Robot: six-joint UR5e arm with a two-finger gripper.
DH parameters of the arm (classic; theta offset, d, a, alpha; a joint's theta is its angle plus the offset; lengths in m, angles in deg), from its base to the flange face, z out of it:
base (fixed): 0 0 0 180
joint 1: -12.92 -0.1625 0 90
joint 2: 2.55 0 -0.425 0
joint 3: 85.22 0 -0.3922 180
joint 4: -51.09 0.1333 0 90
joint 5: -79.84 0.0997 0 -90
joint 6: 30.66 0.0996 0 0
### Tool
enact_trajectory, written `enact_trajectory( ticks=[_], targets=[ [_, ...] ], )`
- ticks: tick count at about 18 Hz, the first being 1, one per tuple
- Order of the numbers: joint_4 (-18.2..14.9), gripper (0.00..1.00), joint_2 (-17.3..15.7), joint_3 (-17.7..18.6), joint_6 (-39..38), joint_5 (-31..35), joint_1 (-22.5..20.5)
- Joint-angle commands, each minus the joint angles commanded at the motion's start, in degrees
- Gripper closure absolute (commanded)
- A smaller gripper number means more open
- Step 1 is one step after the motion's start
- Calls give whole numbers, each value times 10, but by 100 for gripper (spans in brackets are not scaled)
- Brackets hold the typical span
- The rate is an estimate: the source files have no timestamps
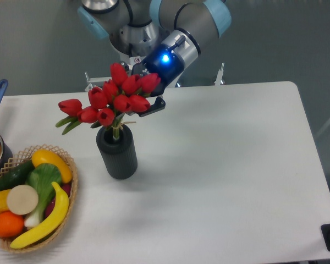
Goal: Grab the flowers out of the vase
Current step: 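Lift the gripped tulips straight up out of the vase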
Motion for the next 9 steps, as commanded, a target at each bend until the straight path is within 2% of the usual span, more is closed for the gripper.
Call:
enact_trajectory(
  ticks=[4, 9],
  targets=[
    [0, 100, 1, -22, -42, -11, -11],
    [0, 100, 7, -48, -46, -11, -15]
  ],
)
